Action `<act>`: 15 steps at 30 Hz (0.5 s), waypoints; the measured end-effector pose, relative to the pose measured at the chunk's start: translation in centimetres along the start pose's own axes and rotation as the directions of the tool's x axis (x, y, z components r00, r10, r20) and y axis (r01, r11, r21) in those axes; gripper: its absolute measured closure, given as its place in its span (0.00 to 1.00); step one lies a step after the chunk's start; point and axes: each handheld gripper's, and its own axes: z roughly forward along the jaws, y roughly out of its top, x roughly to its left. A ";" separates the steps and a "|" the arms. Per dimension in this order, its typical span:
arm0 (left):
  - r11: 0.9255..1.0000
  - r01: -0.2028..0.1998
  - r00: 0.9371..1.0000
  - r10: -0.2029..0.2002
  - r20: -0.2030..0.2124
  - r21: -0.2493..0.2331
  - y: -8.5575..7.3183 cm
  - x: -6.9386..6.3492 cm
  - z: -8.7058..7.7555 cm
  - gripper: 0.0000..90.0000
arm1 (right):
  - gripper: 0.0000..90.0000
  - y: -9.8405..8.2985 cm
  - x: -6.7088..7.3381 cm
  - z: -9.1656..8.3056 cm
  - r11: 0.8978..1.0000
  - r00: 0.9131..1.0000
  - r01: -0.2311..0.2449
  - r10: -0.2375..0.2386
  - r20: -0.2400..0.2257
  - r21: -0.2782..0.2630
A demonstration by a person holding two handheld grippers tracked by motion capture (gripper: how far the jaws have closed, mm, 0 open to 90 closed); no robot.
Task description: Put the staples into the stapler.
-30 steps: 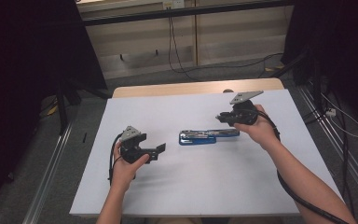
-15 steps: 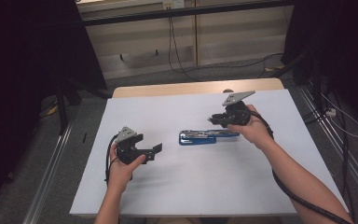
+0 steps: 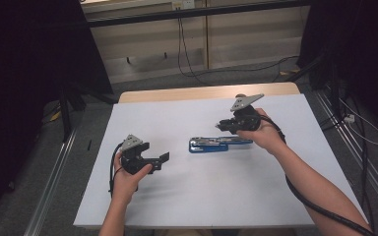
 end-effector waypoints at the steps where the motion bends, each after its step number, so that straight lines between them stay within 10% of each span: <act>1: 1.000 0.000 1.000 0.000 0.002 0.000 0.0 0.0 0.0 0.06 | 0.88 0.1 0.0 0.1 1.000 1.000 0.002 -0.002 -0.007 0.005; 15: 1.000 0.002 1.000 -0.002 -0.001 0.000 -0.2 0.1 -0.1 0.06 | 0.88 0.3 0.4 1.3 0.999 0.999 0.034 -0.033 -0.043 0.025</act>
